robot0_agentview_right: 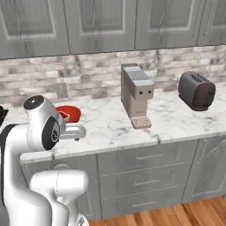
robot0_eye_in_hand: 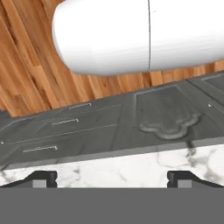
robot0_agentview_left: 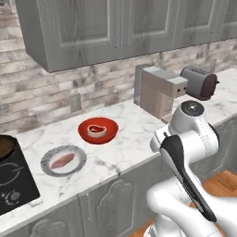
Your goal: Place one of the steaks on the plate and the other in the bowl. Then place the bowl in the fridge.
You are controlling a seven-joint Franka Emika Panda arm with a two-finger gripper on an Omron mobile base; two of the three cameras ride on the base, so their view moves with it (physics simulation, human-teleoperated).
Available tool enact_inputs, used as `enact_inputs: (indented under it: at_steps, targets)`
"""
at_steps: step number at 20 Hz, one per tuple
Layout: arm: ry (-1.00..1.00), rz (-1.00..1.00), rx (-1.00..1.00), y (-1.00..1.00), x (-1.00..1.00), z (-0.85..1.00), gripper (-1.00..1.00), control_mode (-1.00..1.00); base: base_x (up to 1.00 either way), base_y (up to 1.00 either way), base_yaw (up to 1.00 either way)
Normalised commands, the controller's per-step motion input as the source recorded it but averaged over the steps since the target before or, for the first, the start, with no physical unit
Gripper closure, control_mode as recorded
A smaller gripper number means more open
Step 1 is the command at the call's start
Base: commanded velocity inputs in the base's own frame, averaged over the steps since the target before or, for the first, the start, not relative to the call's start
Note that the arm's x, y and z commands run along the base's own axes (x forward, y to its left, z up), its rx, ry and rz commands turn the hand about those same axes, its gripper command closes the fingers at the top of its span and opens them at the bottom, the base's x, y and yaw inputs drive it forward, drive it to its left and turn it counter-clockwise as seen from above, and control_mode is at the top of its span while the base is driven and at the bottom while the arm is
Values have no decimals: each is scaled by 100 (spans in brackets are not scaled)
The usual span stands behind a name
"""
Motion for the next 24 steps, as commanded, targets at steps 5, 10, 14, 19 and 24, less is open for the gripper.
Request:
enact_inputs:
  at_steps: [5,10,14,19,24]
  targets:
    - [0,0,0,0,0,0,-100,100,0,0,-48]
    - [0,0,0,0,0,0,-100,100,0,0,-50]
    - [0,0,0,0,0,0,-100,100,-5,0,-52]
    - [0,0,0,0,0,0,-100,100,-14,0,-53]
    - [0,0,0,0,0,0,-100,100,-23,0,-51]
